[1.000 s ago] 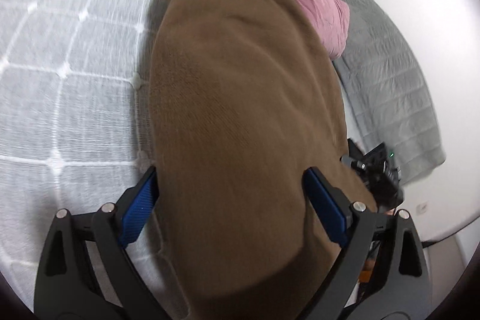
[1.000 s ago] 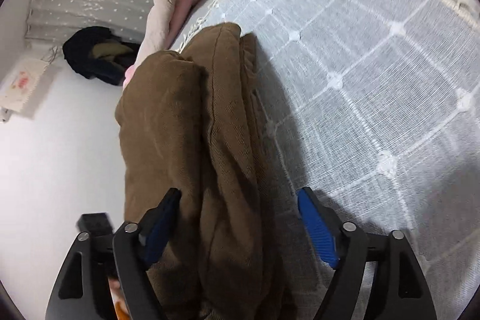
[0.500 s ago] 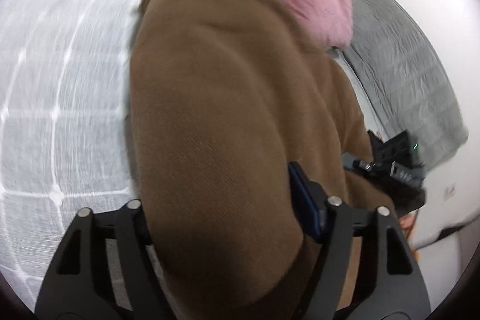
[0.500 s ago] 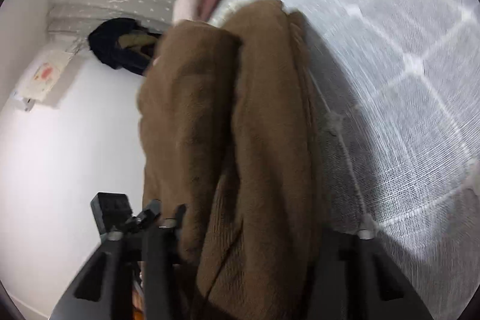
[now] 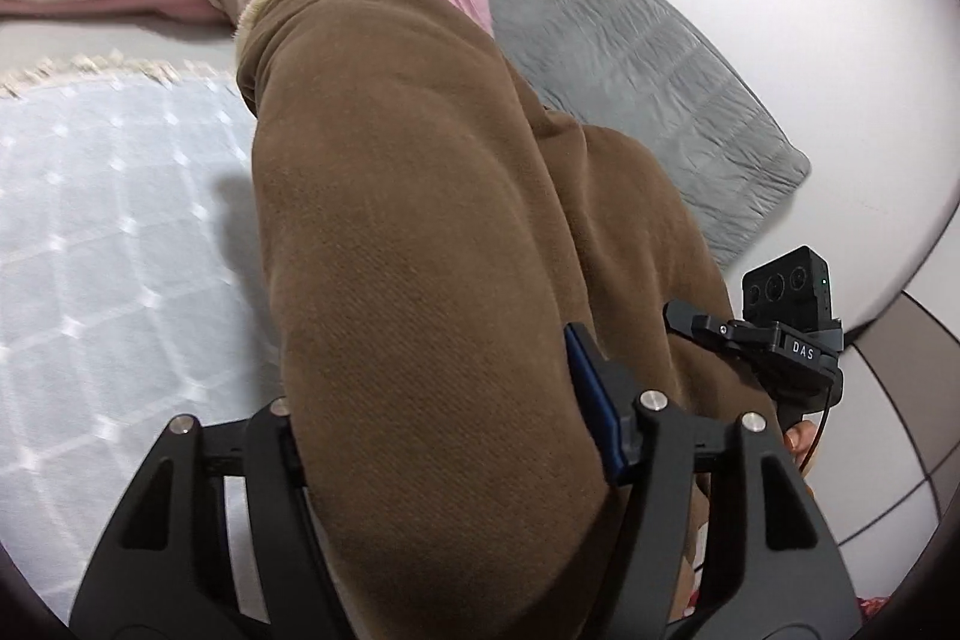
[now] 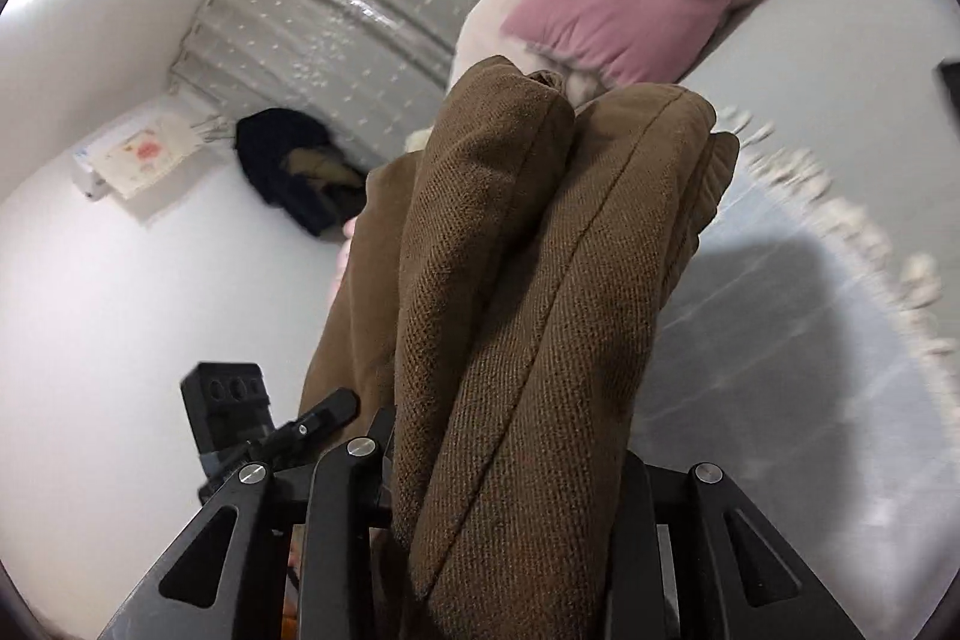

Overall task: Fold large clothes
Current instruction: 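Fold the held end over the bundle with the right gripper, then release the bundle and pat it square with both grippers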

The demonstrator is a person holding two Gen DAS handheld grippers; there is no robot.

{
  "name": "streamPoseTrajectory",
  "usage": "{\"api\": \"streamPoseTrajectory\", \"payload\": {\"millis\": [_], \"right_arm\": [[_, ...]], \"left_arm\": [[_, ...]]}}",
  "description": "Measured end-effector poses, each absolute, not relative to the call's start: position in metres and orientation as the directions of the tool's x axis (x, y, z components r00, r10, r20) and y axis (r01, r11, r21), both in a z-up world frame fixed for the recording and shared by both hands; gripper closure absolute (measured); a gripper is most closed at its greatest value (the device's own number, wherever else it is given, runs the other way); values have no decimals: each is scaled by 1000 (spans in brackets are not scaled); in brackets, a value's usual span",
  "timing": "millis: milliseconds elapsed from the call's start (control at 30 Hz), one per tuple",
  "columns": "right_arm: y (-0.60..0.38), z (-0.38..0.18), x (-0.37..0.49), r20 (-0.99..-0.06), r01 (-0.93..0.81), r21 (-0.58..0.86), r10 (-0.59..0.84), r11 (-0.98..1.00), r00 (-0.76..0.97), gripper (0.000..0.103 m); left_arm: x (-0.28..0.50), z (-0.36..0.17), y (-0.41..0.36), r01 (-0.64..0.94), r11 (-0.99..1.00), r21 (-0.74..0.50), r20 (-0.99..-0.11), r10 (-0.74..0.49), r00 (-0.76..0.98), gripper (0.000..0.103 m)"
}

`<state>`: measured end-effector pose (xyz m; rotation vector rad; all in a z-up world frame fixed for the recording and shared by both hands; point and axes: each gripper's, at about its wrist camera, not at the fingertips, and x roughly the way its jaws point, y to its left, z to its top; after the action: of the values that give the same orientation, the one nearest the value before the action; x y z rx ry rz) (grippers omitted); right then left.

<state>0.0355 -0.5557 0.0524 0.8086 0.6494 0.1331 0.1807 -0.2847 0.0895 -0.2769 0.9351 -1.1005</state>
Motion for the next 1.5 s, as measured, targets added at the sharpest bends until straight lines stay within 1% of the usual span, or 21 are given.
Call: {"api": "streamPoseTrajectory", "payload": {"millis": [100,167,200,233,300,333,400,467,567,667,767,833,933,967,1067,1167,1233,1300,1333,1433,1500], "right_arm": [[-573,41,11,-544,209,696,315,687,777,70],[-589,5,4,-651,321,649,285,689,704,64],[-598,-18,0,-695,380,645,301,663,653,61],[-604,-42,-3,-725,433,648,334,627,602,60],[-610,-65,-18,-682,430,709,389,559,619,50],[-612,-63,-29,-658,407,723,377,558,652,48],[-615,-52,-42,-664,407,701,326,586,673,40],[-617,-38,-57,-659,415,694,286,589,696,40],[-597,-3,-72,-643,395,660,208,639,737,40],[-573,33,-78,-650,366,564,125,740,750,40],[-538,50,-77,-669,363,397,-5,843,743,40],[-515,40,-78,-705,374,286,-70,882,706,40],[-511,-4,-75,-803,443,199,-114,874,585,40],[-514,-25,-78,-832,463,198,-102,864,546,40],[-530,-52,-95,-821,510,353,-1,785,571,37],[-528,-38,-107,-804,519,374,-10,768,594,36],[-514,-19,-116,-799,518,323,-64,792,598,33],[-505,-9,-121,-798,513,289,-93,809,596,32],[-499,-3,-126,-797,515,276,-106,812,595,31],[-484,10,-138,-803,534,246,-139,809,580,26],[-471,16,-144,-805,546,214,-171,810,569,22]], "left_arm": [[181,60,-309,610,474,-635,-581,-813,27,36],[185,22,-325,563,535,-630,-675,-736,-56,34],[183,7,-329,548,570,-612,-716,-694,-76,29],[176,0,-329,567,588,-577,-735,-677,-45,27],[166,12,-324,614,576,-540,-712,-702,33,25],[163,19,-322,617,585,-526,-720,-693,42,25],[163,28,-318,609,610,-507,-738,-672,58,25],[157,40,-307,622,641,-450,-747,-652,131,25],[138,62,-303,664,660,-350,-719,-644,261,25],[115,72,-299,703,641,-306,-669,-671,320,24],[92,63,-310,737,617,-276,-684,-665,300,24],[82,41,-320,747,616,-250,-731,-626,272,24],[63,18,-332,764,639,-91,-755,-545,365,24],[58,15,-335,767,637,-71,-759,-533,373,24],[55,19,-338,762,646,-49,-770,-510,382,24],[58,27,-326,737,670,-92,-783,-505,362,23],[58,35,-311,694,704,-155,-792,-509,339,22],[48,38,-300,655,734,-177,-802,-494,337,19],[44,41,-297,630,758,-169,-809,-472,350,18],[27,46,-294,586,805,-93,-823,-393,410,7],[10,52,-295,572,820,-15,-826,-333,455,1]]}}
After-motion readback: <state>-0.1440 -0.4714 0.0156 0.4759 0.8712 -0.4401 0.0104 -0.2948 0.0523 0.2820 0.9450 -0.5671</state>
